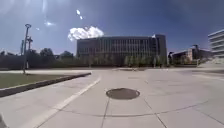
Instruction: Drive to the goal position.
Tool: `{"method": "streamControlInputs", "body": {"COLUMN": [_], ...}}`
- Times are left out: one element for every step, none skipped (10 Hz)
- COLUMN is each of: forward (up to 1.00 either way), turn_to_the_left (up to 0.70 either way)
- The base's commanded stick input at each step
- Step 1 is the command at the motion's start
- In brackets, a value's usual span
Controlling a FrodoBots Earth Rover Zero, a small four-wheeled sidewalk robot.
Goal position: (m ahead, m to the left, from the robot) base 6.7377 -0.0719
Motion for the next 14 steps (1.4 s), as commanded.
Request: {"method": "streamControlInputs", "body": {"forward": [0.7,0.7,0.7,0.7,0.7,0.7,0.7,0.7,0.7,0.7,0.7,0.7,0.7,0.7], "turn_to_the_left": [0.01,0.01,0.01,0.01,0.01,0.01,0.01,0.01,0.01,0.01,0.01,0.01,0.01,0.01]}}
